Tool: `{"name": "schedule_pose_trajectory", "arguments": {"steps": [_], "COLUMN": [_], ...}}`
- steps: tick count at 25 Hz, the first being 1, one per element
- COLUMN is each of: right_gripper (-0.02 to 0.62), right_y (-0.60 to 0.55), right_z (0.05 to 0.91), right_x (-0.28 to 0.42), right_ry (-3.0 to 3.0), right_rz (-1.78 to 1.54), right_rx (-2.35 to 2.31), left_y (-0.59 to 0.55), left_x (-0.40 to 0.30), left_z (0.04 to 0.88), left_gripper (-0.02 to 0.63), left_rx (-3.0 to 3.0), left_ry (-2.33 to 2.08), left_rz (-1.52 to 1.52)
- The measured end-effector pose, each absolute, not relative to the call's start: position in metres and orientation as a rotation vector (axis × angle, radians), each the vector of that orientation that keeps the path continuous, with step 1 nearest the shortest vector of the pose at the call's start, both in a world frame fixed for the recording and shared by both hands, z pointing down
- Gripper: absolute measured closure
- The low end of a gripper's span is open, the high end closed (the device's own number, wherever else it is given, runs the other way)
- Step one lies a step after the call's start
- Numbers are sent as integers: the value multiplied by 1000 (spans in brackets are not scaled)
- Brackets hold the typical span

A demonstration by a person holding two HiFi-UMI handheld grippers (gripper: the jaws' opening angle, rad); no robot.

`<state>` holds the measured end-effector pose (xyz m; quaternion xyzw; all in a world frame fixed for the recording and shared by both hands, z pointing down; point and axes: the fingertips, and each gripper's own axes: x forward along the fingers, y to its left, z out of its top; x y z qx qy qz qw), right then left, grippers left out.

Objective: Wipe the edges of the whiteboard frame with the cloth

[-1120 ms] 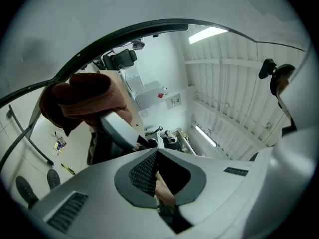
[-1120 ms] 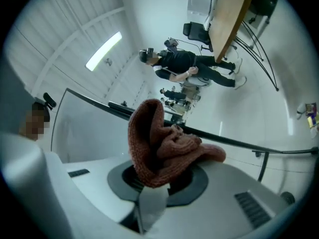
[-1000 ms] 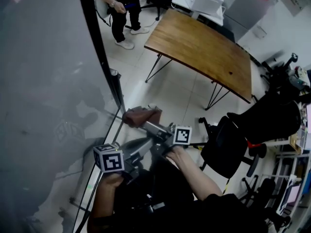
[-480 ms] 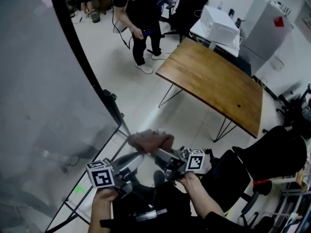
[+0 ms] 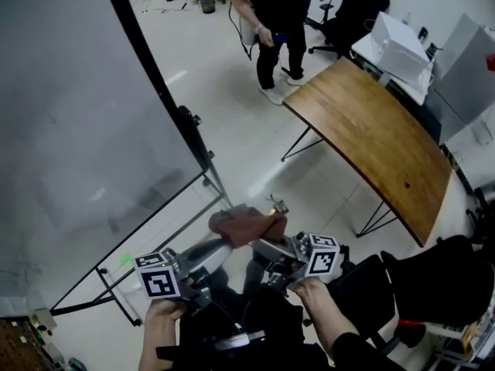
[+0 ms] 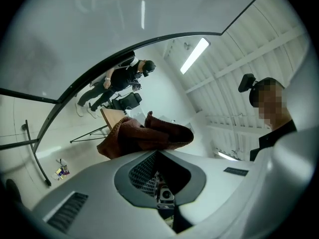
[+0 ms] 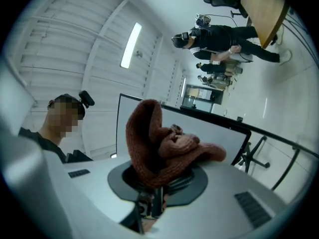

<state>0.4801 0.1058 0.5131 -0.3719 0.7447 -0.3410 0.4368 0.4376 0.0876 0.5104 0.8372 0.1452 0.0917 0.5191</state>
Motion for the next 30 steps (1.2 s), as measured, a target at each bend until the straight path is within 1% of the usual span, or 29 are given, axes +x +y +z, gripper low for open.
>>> {"name": "schedule_pose_trajectory", "arguments": {"steps": [4,14,30], "right_gripper": [520,522,522], "right_y": [104,95,79], "right_z": [508,474,464], "right_x": [472,453,406], "right_ry": [1870,1918,1924], "right_rz": [-847,-749,-748], "right_rx": [-893,-921,-1003], "left_y": [88,80,43], "left_x": [429,413,358], "left_z": [503,474,476], "left_gripper": [611,611,611], "left_rx": [2038,2083,2036], "left_ry": [322,439,435], "left_rz": [200,150,59]}}
